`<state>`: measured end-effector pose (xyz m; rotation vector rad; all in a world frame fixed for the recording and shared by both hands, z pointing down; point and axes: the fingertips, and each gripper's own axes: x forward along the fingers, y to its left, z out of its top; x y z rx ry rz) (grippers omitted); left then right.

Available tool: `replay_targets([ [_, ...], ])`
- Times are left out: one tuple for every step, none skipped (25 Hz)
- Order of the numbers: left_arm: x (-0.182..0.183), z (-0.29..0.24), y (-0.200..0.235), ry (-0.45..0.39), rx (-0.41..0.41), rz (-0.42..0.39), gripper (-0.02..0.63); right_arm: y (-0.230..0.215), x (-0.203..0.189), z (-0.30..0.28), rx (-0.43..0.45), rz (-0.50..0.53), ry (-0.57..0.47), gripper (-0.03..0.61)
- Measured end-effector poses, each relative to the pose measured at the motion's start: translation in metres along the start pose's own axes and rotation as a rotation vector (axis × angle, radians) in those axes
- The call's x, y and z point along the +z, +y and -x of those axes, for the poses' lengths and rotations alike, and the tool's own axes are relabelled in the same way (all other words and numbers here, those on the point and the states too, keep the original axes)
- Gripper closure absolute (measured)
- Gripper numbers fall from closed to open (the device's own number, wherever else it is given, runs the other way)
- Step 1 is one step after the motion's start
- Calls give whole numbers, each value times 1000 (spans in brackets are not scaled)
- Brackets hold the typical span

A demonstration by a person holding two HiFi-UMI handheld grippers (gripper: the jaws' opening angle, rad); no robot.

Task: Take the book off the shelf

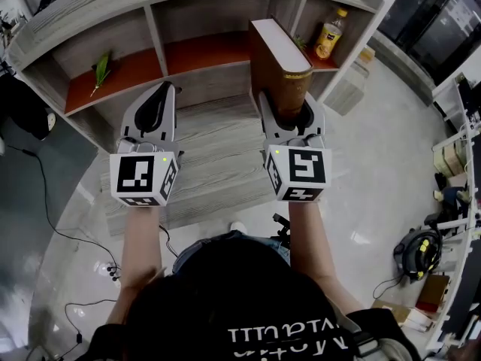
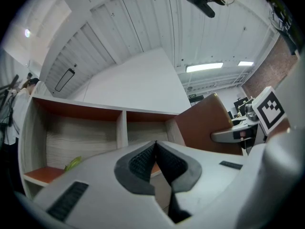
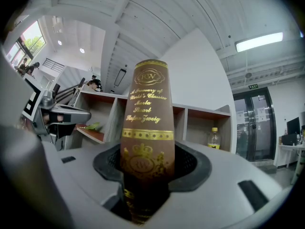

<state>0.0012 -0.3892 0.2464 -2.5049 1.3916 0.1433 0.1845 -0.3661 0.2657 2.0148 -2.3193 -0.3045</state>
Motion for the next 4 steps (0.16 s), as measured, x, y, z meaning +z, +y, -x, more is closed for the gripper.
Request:
replay_targets([
  [0,0,0,0,1,1,603,0,0,0,0,0,1,347],
  [-1,0,0,0,2,2,603,0,-1,0,0,1,1,348],
  [-1,0,1,0,3,3,603,0,-1,0,1,1,2,348],
  [-1,0,1,0,5,4,603,-1,-2,0,1,1,3,348],
])
